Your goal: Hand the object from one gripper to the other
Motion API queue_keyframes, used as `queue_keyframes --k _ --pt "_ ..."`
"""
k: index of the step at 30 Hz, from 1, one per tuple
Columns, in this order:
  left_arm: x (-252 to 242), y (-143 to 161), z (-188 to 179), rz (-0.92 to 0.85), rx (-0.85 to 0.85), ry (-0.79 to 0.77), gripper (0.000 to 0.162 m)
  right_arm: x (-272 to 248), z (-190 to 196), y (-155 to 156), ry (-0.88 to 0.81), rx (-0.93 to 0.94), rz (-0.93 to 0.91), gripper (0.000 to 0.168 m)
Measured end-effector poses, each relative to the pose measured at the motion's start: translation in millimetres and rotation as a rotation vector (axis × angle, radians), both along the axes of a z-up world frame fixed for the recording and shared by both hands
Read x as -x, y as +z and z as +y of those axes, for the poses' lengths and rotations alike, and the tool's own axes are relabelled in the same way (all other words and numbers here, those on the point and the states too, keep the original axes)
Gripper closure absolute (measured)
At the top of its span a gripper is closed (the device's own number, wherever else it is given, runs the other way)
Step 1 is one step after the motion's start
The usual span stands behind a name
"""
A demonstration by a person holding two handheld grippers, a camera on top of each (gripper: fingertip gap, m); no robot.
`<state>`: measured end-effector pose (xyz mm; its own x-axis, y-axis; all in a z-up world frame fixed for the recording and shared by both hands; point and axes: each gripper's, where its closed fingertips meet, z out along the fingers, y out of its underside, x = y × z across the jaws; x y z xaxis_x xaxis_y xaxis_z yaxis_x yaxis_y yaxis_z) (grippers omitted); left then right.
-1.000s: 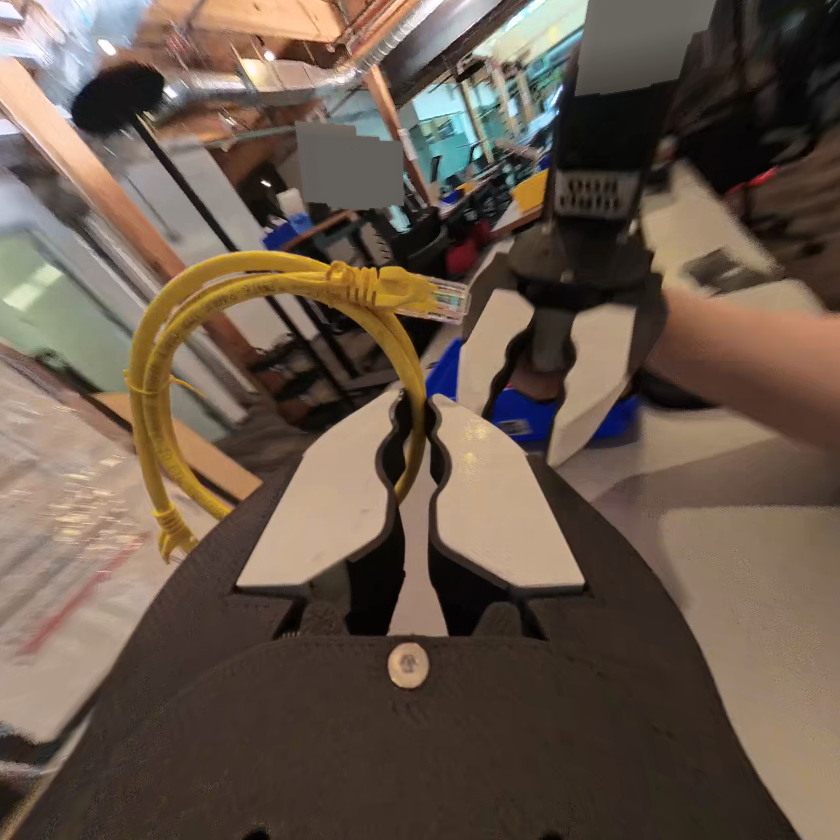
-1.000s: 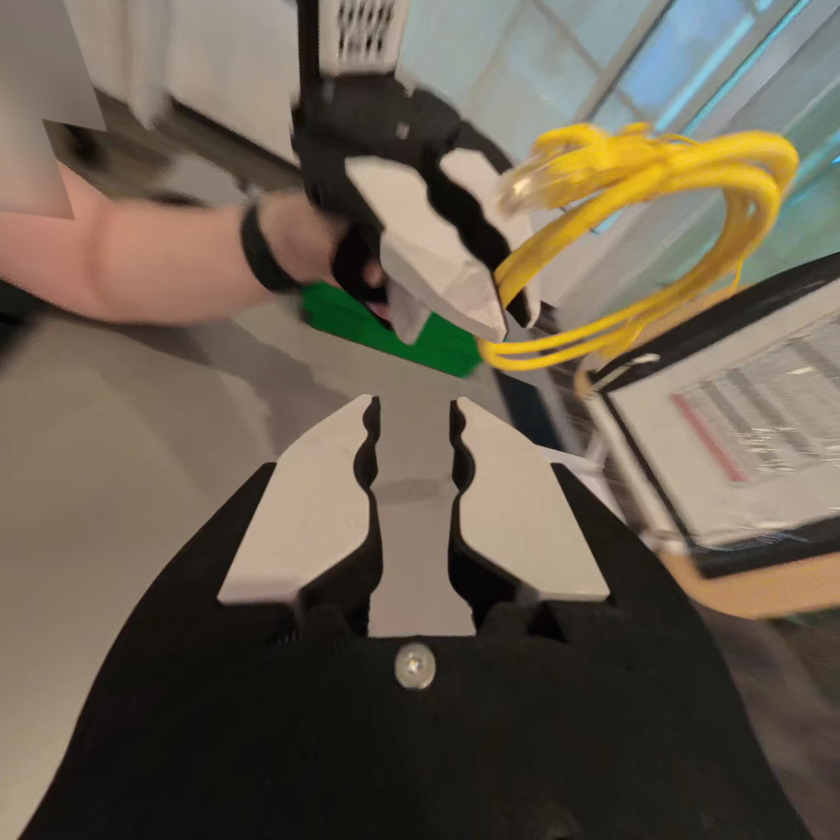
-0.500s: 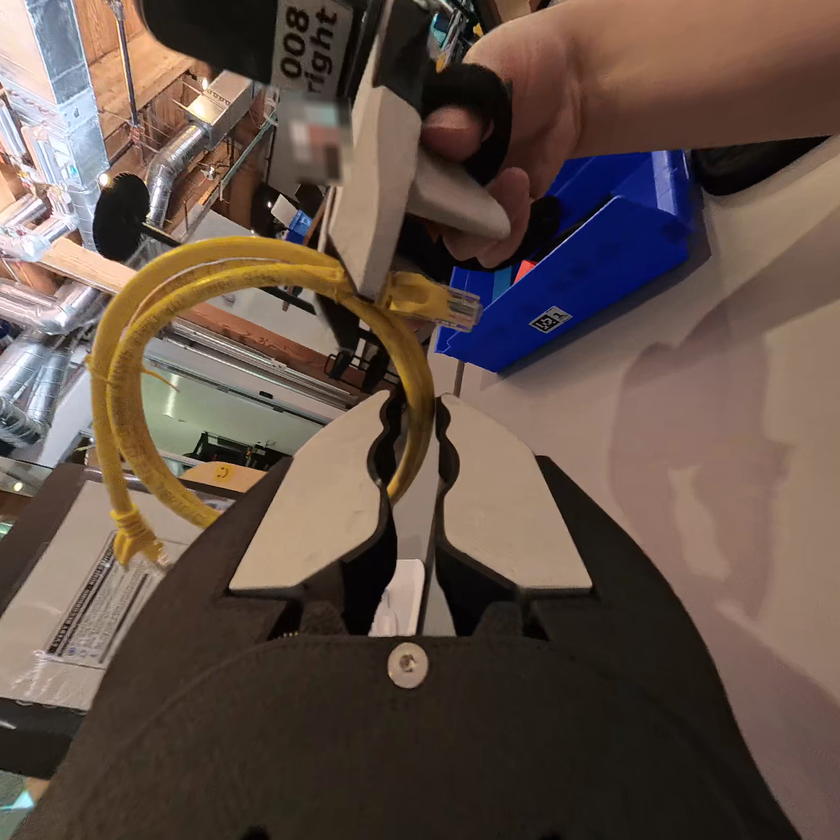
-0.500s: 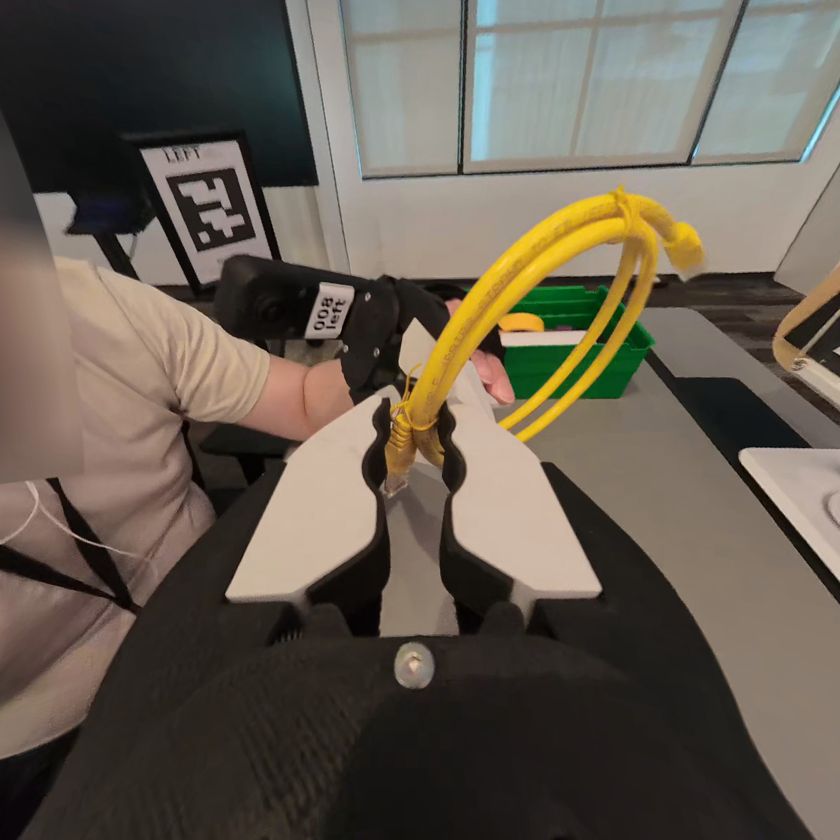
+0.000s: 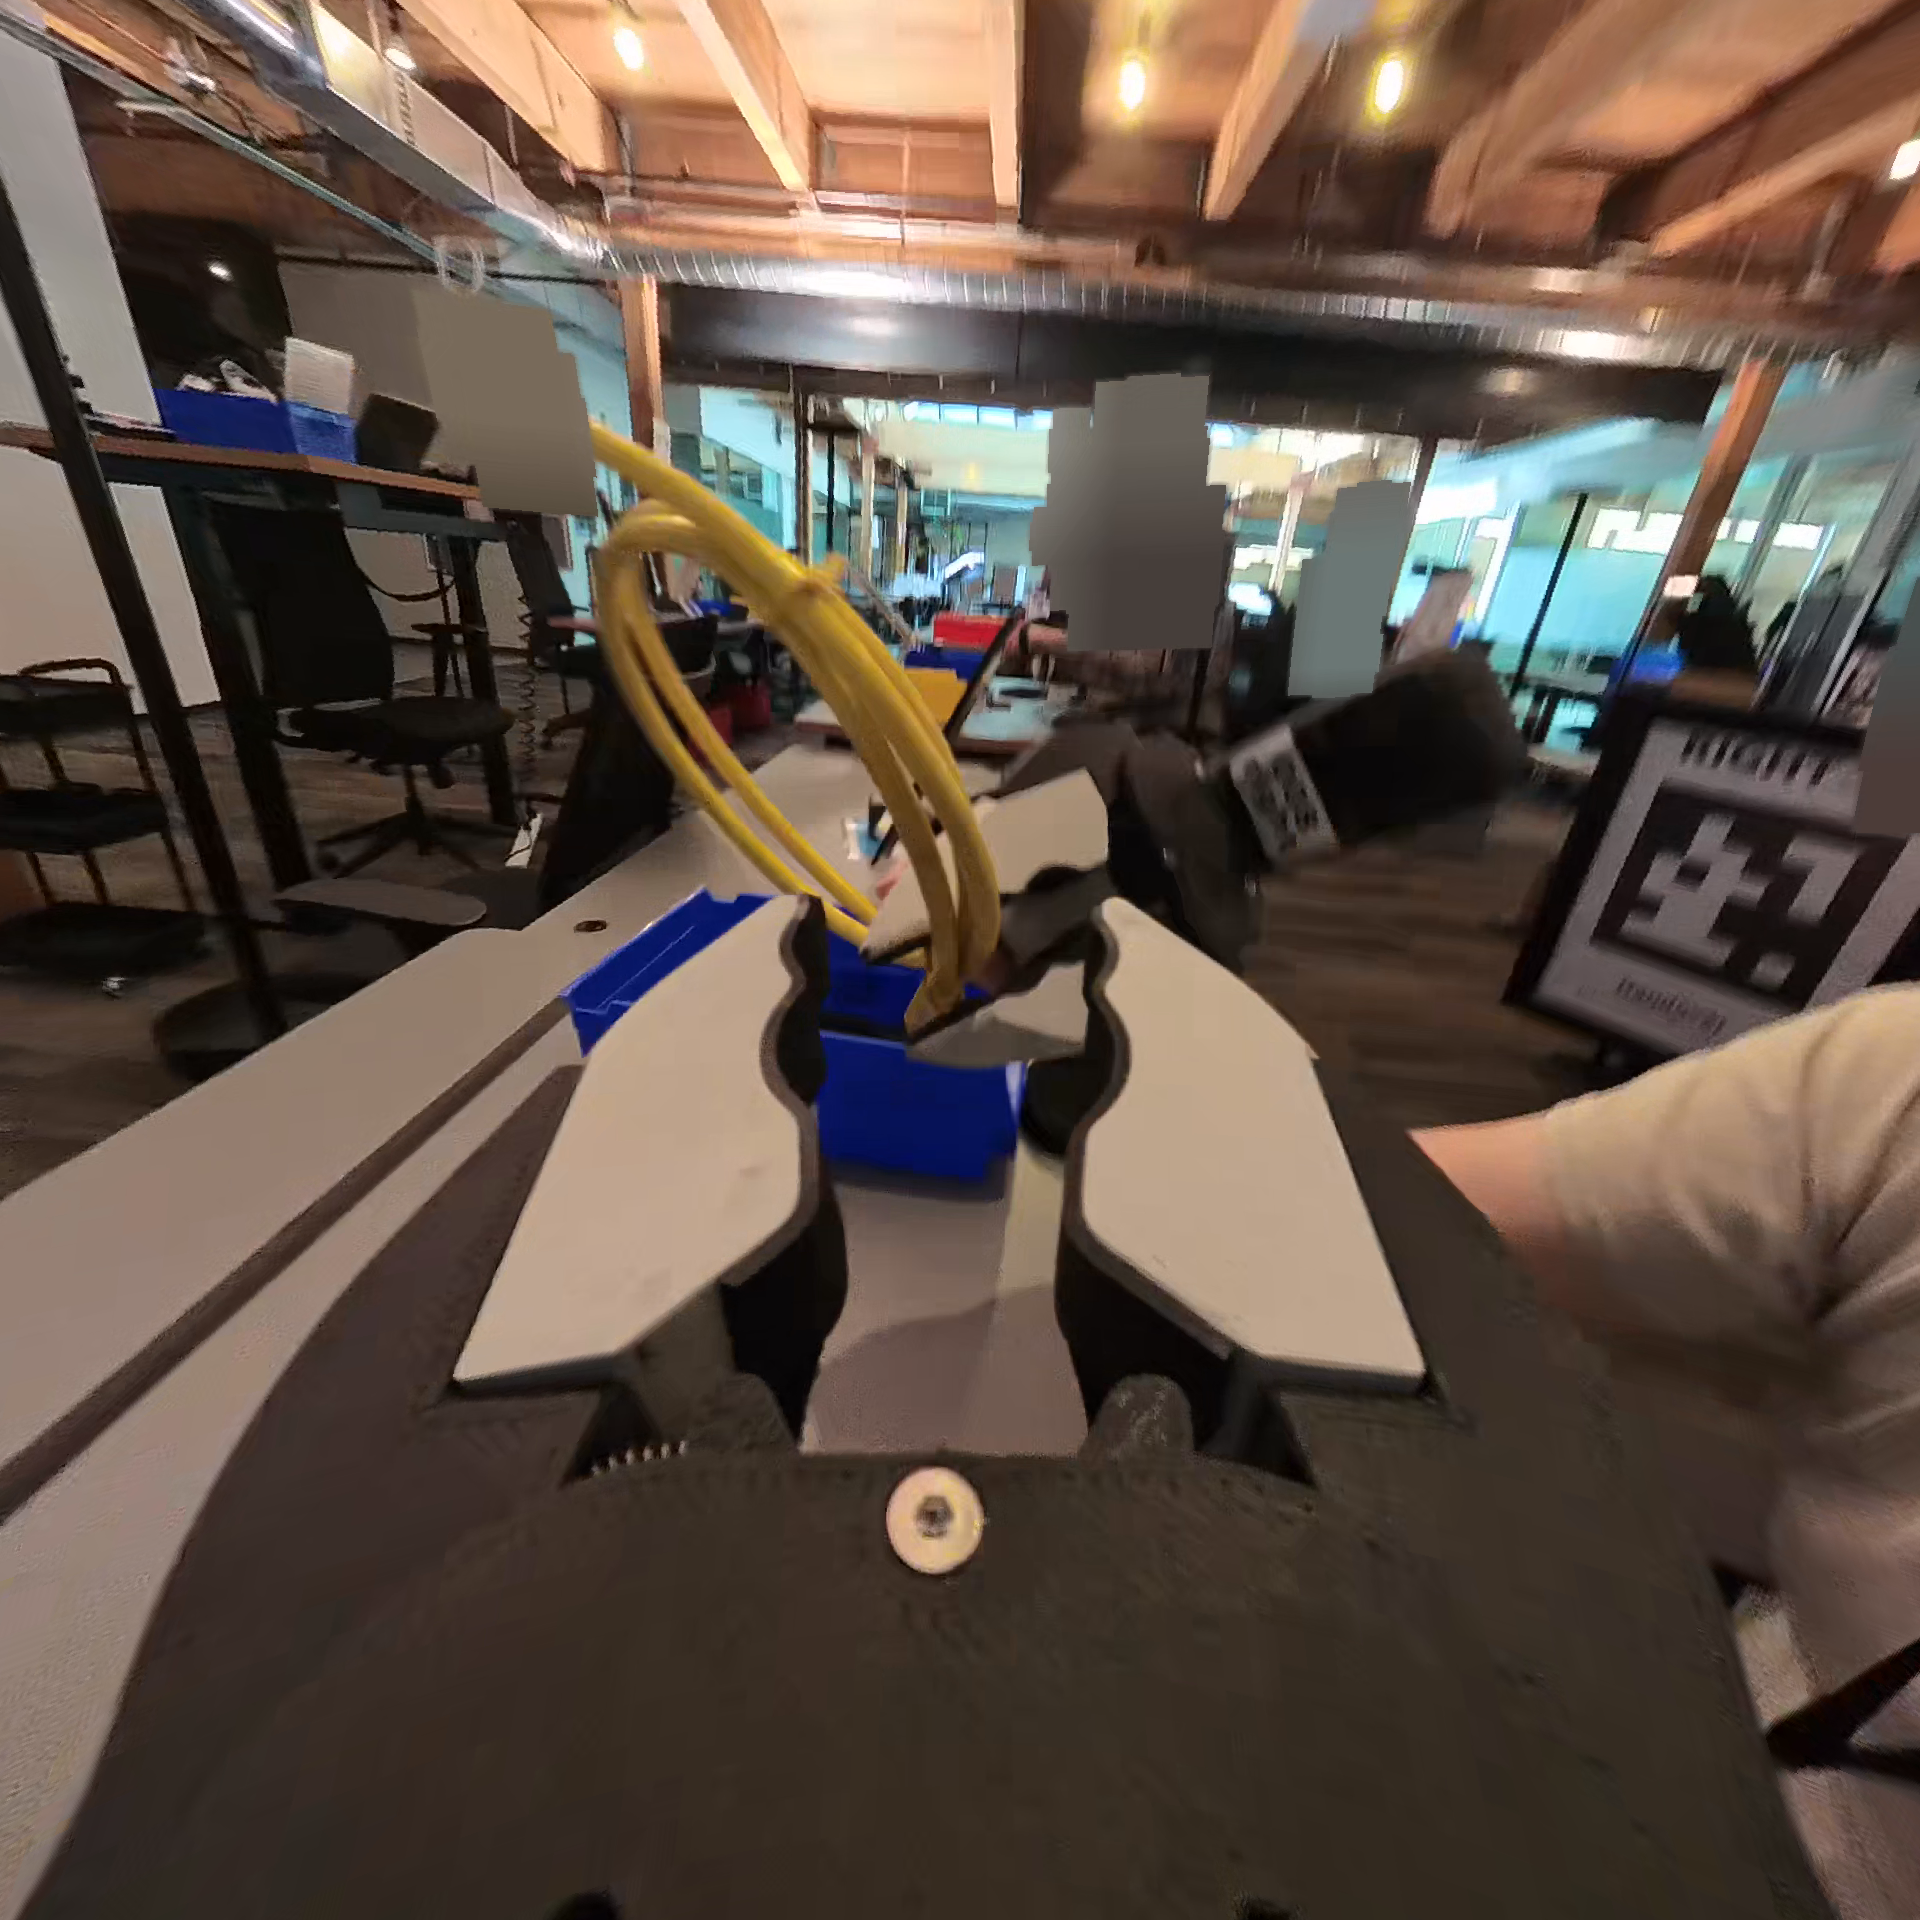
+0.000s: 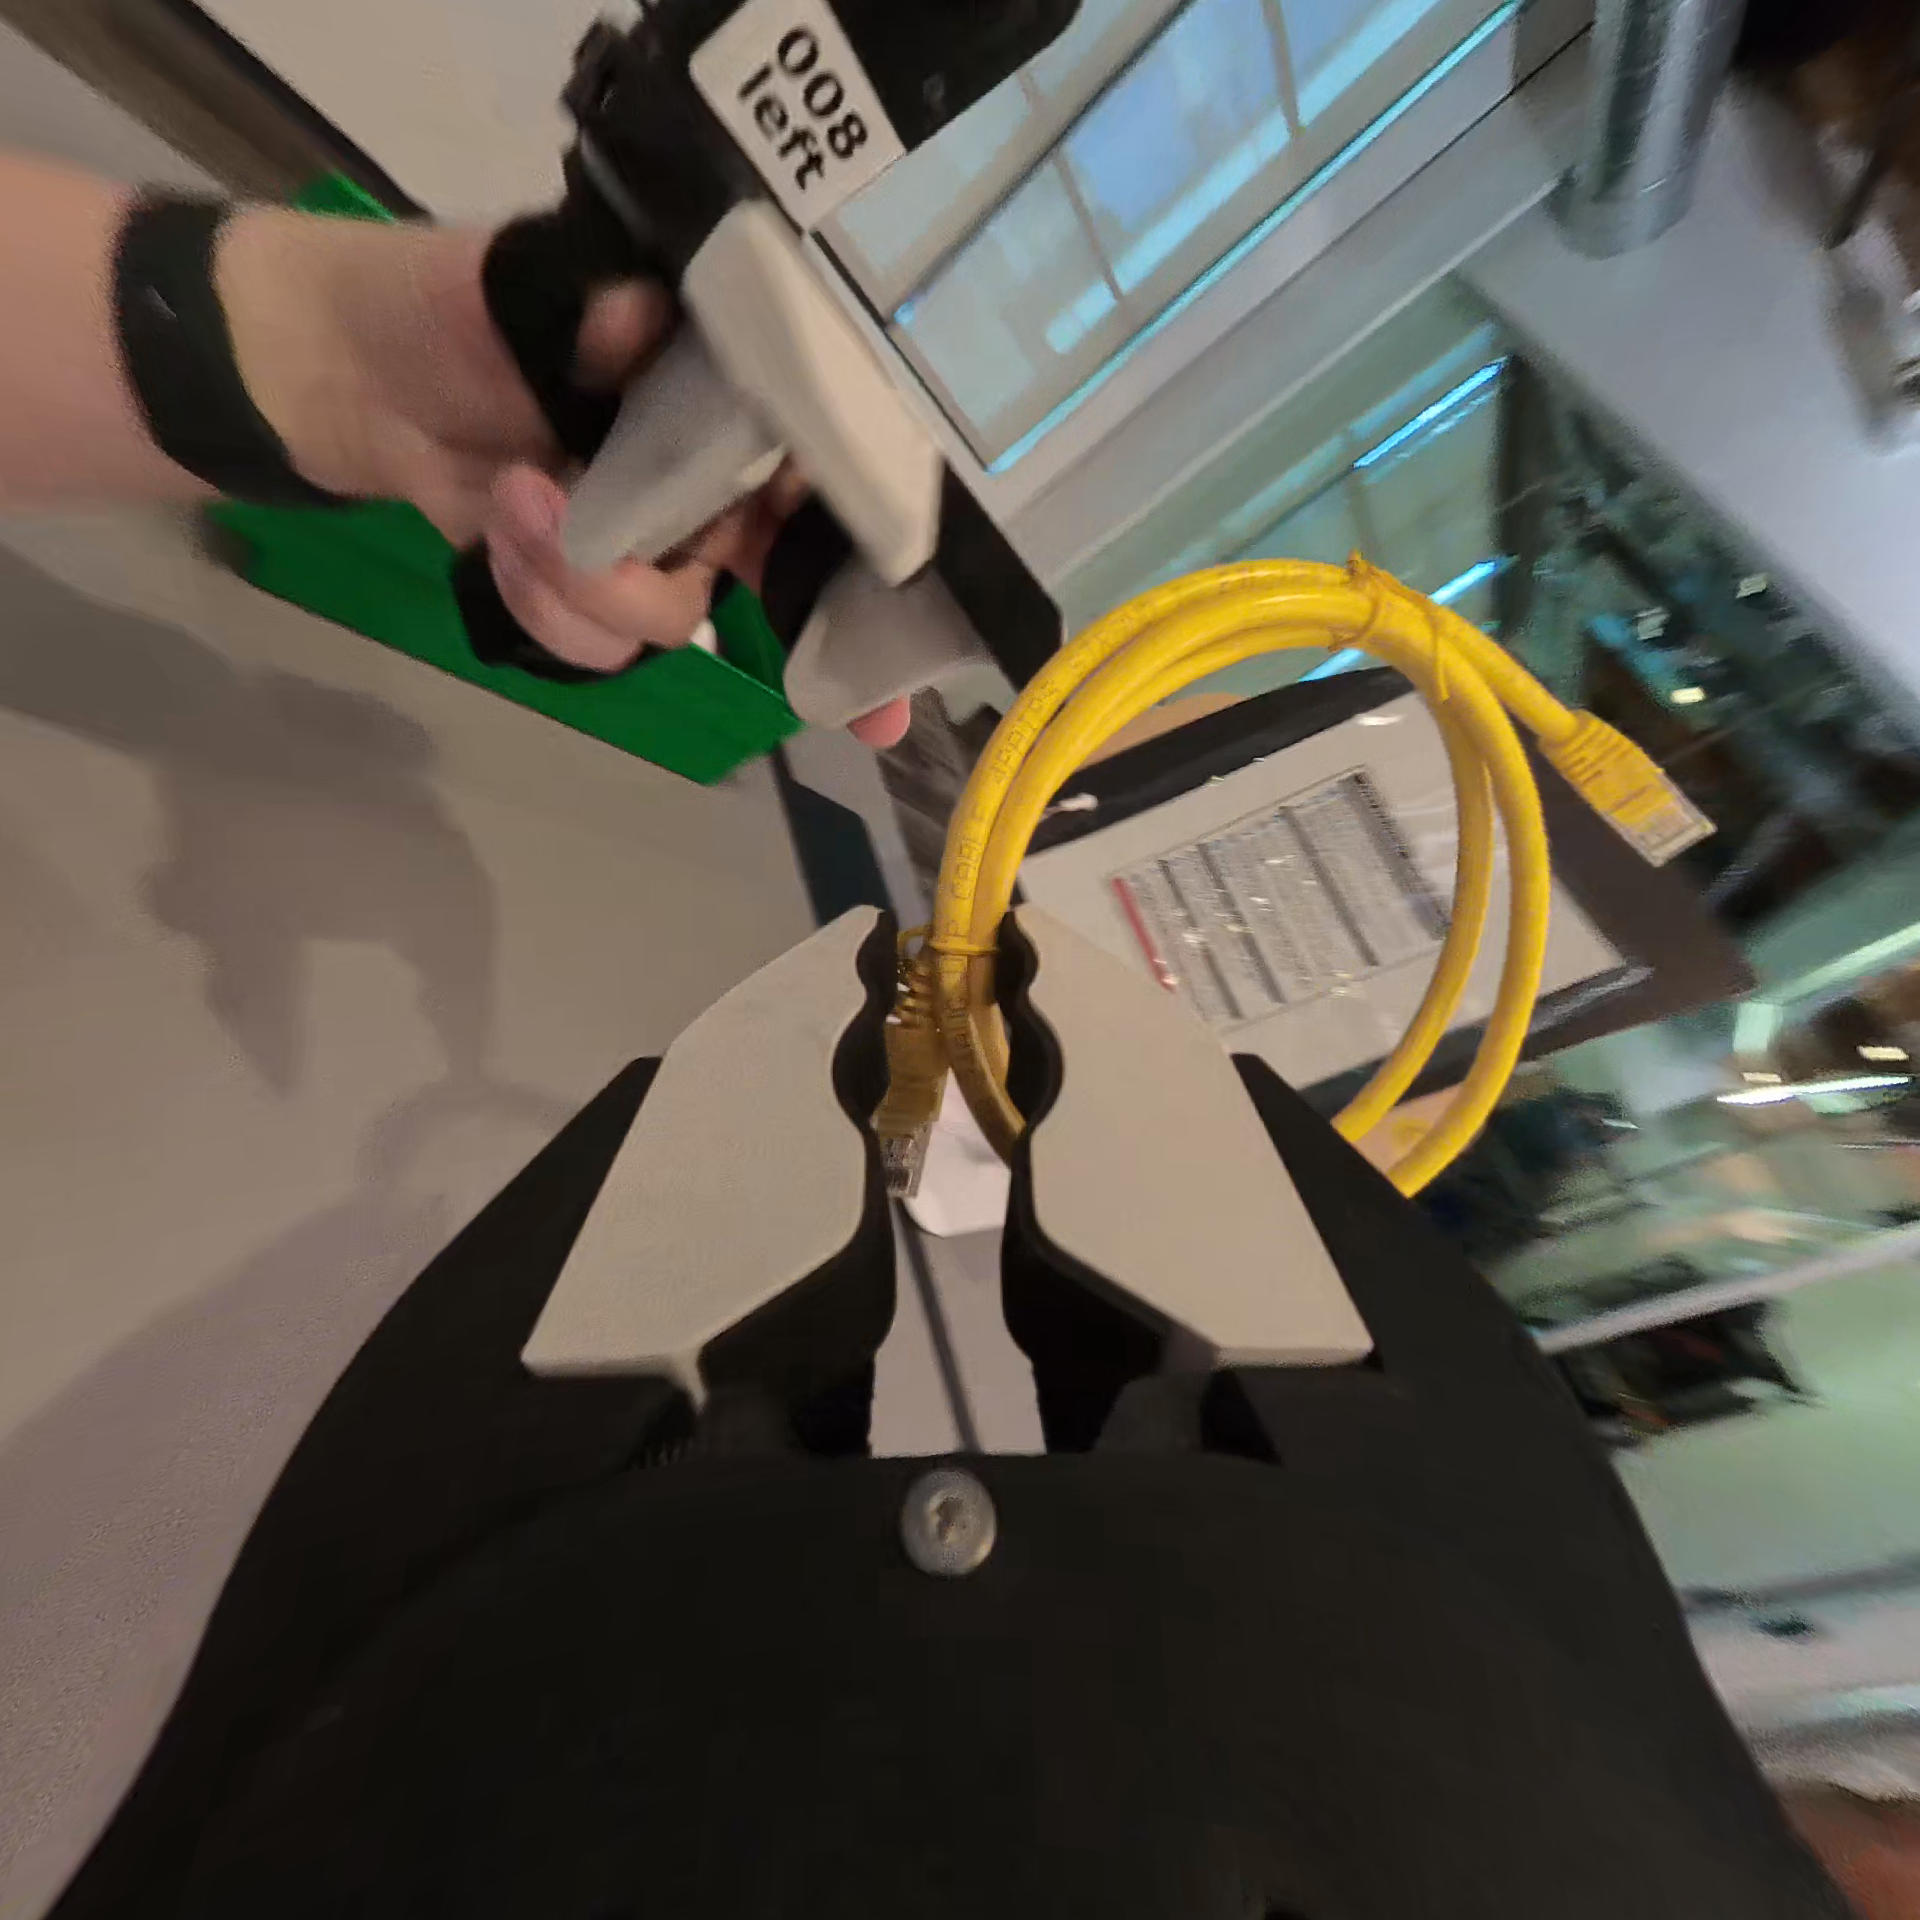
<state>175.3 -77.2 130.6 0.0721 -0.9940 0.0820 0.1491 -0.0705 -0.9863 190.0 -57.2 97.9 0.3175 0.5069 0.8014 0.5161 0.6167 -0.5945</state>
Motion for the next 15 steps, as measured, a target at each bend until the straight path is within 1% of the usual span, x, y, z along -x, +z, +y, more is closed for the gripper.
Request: queue_keyframes --k 2,5,6,7,8,10,11,13,15 --pt "2.0 5.0 4.9 -0.035 0.057 0.012 0.114 0.6 6.2 -5.0 -0.096 -0.108 -0.098 0.149" --pt "-4.8 -3.0 9.2 0.032 0.038 0.085 0.115 5.6 13.3 -17.6 -0.179 -0.212 -0.235 0.149" --pt "-6.5 -6.8 14.3 0.062 0.035 0.135 0.125 8.0 14.8 -20.1 -0.190 -0.244 -0.257 0.149" --pt "-5.7 -10.4 22.2 0.088 0.026 0.201 0.146 9.4 16.8 -20.8 -0.203 -0.283 -0.267 0.149" --pt "-4.3 -12.1 27.6 0.104 0.016 0.243 0.147 9.2 19.7 -20.8 -0.220 -0.323 -0.272 0.149" --pt "-1.2 -14.1 34.9 0.126 0.046 0.268 0.151 8.6 23.1 -18.9 -0.228 -0.366 -0.246 0.147" --pt "2.6 -9.9 36.8 0.093 0.040 0.265 0.152 10.0 20.3 -16.4 -0.197 -0.354 -0.207 0.143" --pt "12.1 -1.7 38.3 0.036 0.034 0.241 0.152 11.0 10.0 -9.8 -0.112 -0.272 -0.115 0.141" --pt "22.8 6.6 39.9 -0.016 0.026 0.231 0.152 7.1 -0.5 6.1 -0.029 -0.169 0.030 0.140"
